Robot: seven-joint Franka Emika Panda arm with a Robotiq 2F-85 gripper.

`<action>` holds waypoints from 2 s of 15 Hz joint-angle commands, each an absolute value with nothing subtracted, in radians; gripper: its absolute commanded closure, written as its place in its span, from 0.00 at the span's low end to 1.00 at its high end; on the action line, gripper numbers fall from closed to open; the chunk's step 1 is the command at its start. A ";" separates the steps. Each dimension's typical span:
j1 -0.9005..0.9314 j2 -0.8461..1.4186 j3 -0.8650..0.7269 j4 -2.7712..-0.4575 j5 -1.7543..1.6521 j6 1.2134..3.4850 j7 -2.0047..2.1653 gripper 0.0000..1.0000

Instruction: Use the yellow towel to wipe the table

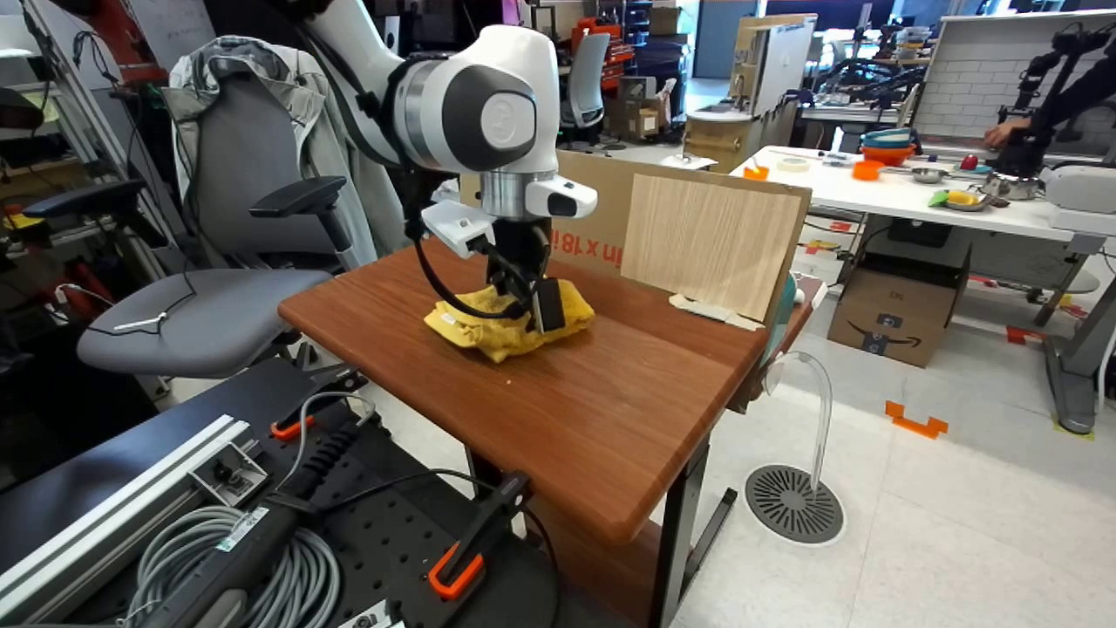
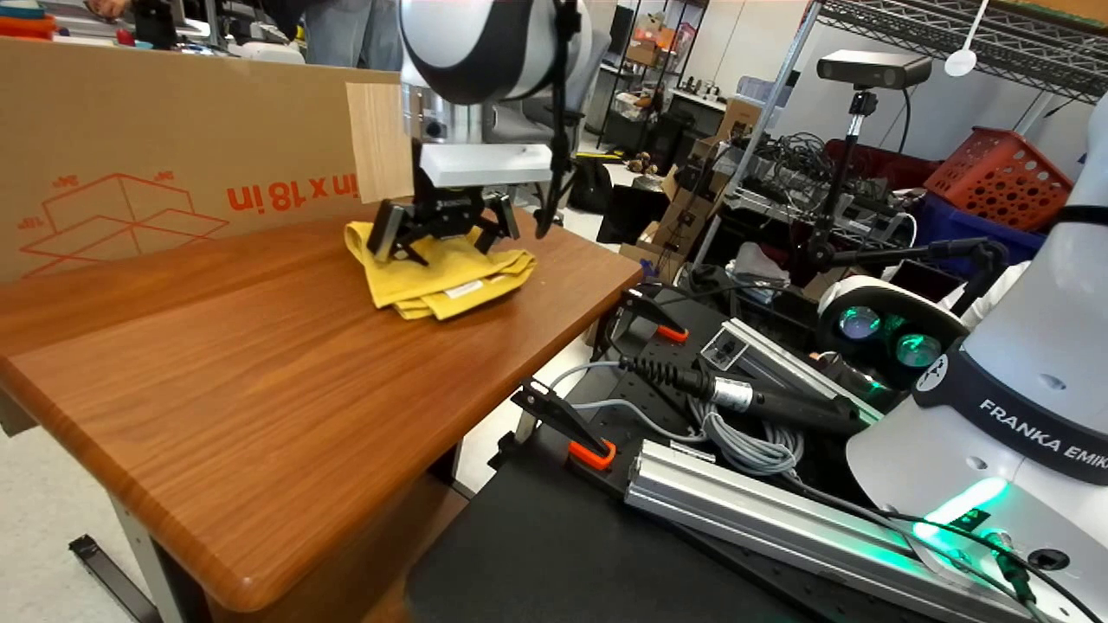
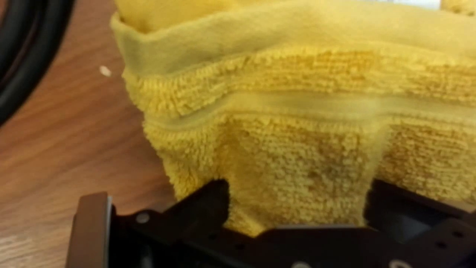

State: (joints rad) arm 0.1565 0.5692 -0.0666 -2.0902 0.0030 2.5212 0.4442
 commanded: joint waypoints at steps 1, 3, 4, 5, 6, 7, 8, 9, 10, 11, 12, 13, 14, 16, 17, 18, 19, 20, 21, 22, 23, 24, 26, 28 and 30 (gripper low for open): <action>0.184 0.747 -0.097 -1.843 0.036 2.449 0.580 0.00; 0.185 0.799 -0.105 -1.738 0.046 2.399 0.649 0.00; 0.183 0.828 -0.100 -1.687 0.048 2.373 0.672 0.00; 0.193 0.858 -0.082 -1.637 0.048 2.343 0.678 0.00; 0.195 0.884 -0.074 -1.588 0.047 2.316 0.684 0.00; 0.208 0.890 -0.055 -1.572 0.042 2.298 0.675 0.00; 0.216 0.890 -0.041 -1.567 0.041 2.286 0.662 0.00; 0.224 0.877 -0.021 -1.585 0.043 2.284 0.640 0.00; 0.223 0.866 0.003 -1.598 0.053 2.272 0.612 0.00; 0.226 0.844 0.024 -1.641 0.052 2.278 0.576 0.00; 0.235 0.818 0.036 -1.691 0.044 2.293 0.545 0.00; 0.243 0.804 0.046 -1.722 0.039 2.306 0.516 0.00; 0.253 0.777 0.051 -1.772 0.032 2.319 0.488 0.00; 0.267 0.735 0.062 -1.852 0.026 2.322 0.434 0.00; 0.274 0.708 0.070 -1.905 0.022 2.332 0.409 0.00; 0.278 0.685 0.081 -1.942 0.023 2.325 0.384 0.00; 0.279 0.652 0.093 -1.990 0.024 2.324 0.355 0.00; 0.283 0.632 0.104 -2.031 0.022 2.322 0.331 0.00; 0.288 0.603 0.116 -2.080 0.016 2.327 0.305 0.00; 0.293 0.585 0.126 -2.124 0.007 2.340 0.279 0.00; 0.303 0.582 0.131 -2.138 -0.003 2.339 0.274 0.00; 0.309 0.596 0.130 -2.127 -0.003 2.338 0.281 0.00; 0.314 0.641 0.115 -2.076 -0.004 2.342 0.304 0.00; 0.296 0.708 0.103 -1.973 0.036 2.317 0.337 0.00; 0.272 0.763 0.109 -1.872 0.103 2.267 0.359 0.00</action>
State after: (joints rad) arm 0.3008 0.5889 0.1167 -2.0450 0.0430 2.2772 0.3346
